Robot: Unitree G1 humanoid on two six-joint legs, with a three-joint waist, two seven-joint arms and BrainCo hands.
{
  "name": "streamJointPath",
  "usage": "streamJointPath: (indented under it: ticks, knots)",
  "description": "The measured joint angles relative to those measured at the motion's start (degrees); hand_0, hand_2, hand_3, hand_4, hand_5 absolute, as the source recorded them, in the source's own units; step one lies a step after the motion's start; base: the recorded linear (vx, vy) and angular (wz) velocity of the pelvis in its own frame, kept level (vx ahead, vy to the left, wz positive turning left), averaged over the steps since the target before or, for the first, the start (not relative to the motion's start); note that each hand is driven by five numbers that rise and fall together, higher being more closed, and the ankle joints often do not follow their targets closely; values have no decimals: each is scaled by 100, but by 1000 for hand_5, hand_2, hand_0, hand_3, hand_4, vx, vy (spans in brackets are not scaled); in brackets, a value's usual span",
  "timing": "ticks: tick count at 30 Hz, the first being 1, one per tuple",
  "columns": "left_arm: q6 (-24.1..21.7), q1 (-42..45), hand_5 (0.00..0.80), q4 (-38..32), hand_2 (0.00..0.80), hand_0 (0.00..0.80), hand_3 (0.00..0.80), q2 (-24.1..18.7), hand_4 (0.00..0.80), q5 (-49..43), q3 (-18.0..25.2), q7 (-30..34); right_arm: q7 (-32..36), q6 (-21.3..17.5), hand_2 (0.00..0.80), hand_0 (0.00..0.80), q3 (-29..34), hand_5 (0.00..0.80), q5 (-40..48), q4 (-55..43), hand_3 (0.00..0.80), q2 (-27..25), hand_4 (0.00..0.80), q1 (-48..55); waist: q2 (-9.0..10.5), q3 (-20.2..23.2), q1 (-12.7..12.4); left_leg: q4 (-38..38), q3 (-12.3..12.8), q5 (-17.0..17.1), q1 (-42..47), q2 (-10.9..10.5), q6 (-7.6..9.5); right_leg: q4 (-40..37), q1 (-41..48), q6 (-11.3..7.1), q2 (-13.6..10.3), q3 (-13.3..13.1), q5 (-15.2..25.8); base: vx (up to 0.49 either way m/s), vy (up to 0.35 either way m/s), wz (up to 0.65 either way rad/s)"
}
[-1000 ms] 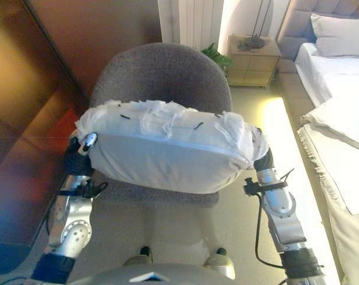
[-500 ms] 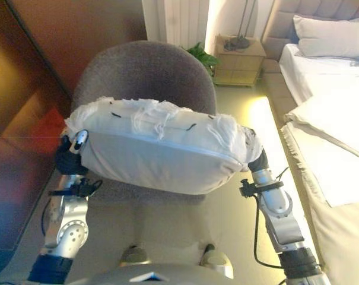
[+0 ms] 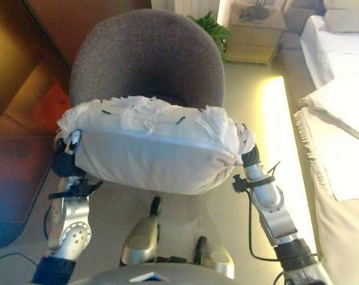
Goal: Pick up the cushion and take it to the sofa
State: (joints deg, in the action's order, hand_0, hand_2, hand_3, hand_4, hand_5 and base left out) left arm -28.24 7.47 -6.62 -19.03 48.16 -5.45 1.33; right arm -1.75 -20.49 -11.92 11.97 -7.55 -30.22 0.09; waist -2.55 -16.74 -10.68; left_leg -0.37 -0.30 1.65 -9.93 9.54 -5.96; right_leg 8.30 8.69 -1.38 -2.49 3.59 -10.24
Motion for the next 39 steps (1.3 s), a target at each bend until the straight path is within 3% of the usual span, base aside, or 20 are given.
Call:
streamJointPath:
  ticks: [2,3,4,6,7,9,10,11,12,13,15,17,18,20,22,26,30,39]
  knots:
    - [-68,-30,800,-1,800,800,800,-18,800,1,-1,2,-2,-1,800,800,-1,800,4,-34,800,-23,800,10,-33,35,19,388,303,-46,33,138,-4,-10,202,-218,-249,4,-160,517,278,-67]
    - [-52,-73,800,5,800,800,800,-33,800,11,0,3,-10,0,800,800,6,800,11,-75,800,-32,800,7,5,56,22,594,468,148,8,72,-59,-51,274,-323,-437,25,-225,577,283,-59]
    - [29,-170,800,6,800,800,800,-68,800,29,-11,2,-13,2,800,800,31,800,34,-124,800,-30,800,44,174,62,43,806,581,166,-47,-133,-42,-67,375,-410,-701,41,-271,570,277,-44]
    - [167,-357,800,0,800,800,800,-223,800,49,6,12,-11,15,800,800,156,800,74,-205,800,60,800,122,388,124,47,1063,675,371,-65,-437,372,478,494,-512,-999,318,-378,490,246,-14]
    - [217,-390,800,-12,800,800,800,-285,800,48,26,41,-10,46,800,800,200,800,79,-291,800,175,800,217,601,238,30,1061,731,288,-70,-654,501,707,541,-567,-1169,457,-427,459,221,14]
    - [286,-451,800,-58,800,800,800,-285,800,86,123,98,-12,52,800,800,281,800,75,-427,800,366,800,226,751,319,30,968,760,322,-60,-883,567,803,536,-735,-1305,658,-172,472,206,24]
    - [328,-511,800,-68,800,800,800,-300,800,87,123,105,-21,55,800,800,321,800,70,-476,800,445,800,229,751,319,25,925,762,299,-37,-922,605,827,519,-931,-1344,649,-25,441,169,21]
    - [338,-540,800,-68,800,800,800,-312,800,89,131,104,-28,55,800,800,324,800,51,-496,800,511,800,219,769,321,19,804,794,277,84,-961,630,990,464,-1009,-1359,638,135,377,133,9]
    - [344,-520,800,-69,800,800,800,-316,800,90,144,103,-55,59,800,800,301,800,35,-488,800,511,800,213,729,323,20,587,760,310,289,-952,660,1404,324,-973,-1339,629,250,347,72,13]
    - [387,-538,800,-82,800,800,800,-376,800,89,142,104,-90,61,800,800,298,800,5,-488,800,496,800,266,701,322,51,464,661,335,463,-917,666,1599,251,-977,-1286,576,117,255,23,16]
    - [393,-555,800,-90,800,800,800,-427,800,91,129,104,-233,60,800,800,234,800,1,-495,800,432,800,217,710,377,51,193,639,382,728,-830,607,1292,-32,-945,-1129,612,-140,221,-45,8]
    - [376,-553,800,-94,800,800,800,-394,800,94,120,104,-368,45,800,800,174,800,1,-459,800,434,800,92,695,428,56,37,590,384,700,-700,626,853,-654,-883,-903,639,-122,209,-78,0]
    - [381,-561,800,-93,800,800,800,-378,800,92,96,104,-429,40,800,800,173,800,1,-422,800,403,800,49,652,412,154,-11,300,421,649,-655,607,522,-875,-787,-712,567,-26,195,-88,48]
    - [433,-558,800,-86,800,800,800,-364,800,90,-27,104,-573,15,800,800,178,800,2,-342,800,274,800,46,636,413,422,-34,-159,470,537,-631,614,-37,-1041,-556,-492,409,565,181,-81,109]
    - [539,-561,800,-54,800,800,800,-334,800,82,-226,104,-753,-23,800,800,218,800,25,-75,800,182,800,-41,585,462,512,-187,-514,449,537,-585,564,-359,-757,-284,-221,335,712,199,-38,103]
    - [657,-437,800,-45,800,800,800,-84,800,-55,-454,-78,-741,45,800,800,249,800,313,259,800,-20,800,-331,326,588,430,-87,-548,450,680,-513,480,-638,-458,-138,-83,656,805,185,-15,39]
    - [762,-505,800,73,800,800,800,122,800,-253,-452,-545,-736,287,800,800,94,800,471,470,800,62,800,-581,201,695,353,-163,-459,511,830,-516,113,-909,-195,-164,-72,702,822,113,-2,11]
    - [1214,-769,800,575,800,800,800,246,800,-476,-453,-1488,-670,939,800,800,-224,800,580,1336,800,458,800,-1285,279,804,187,-378,-439,545,863,-598,142,-1266,-58,-254,-161,808,919,60,9,5]
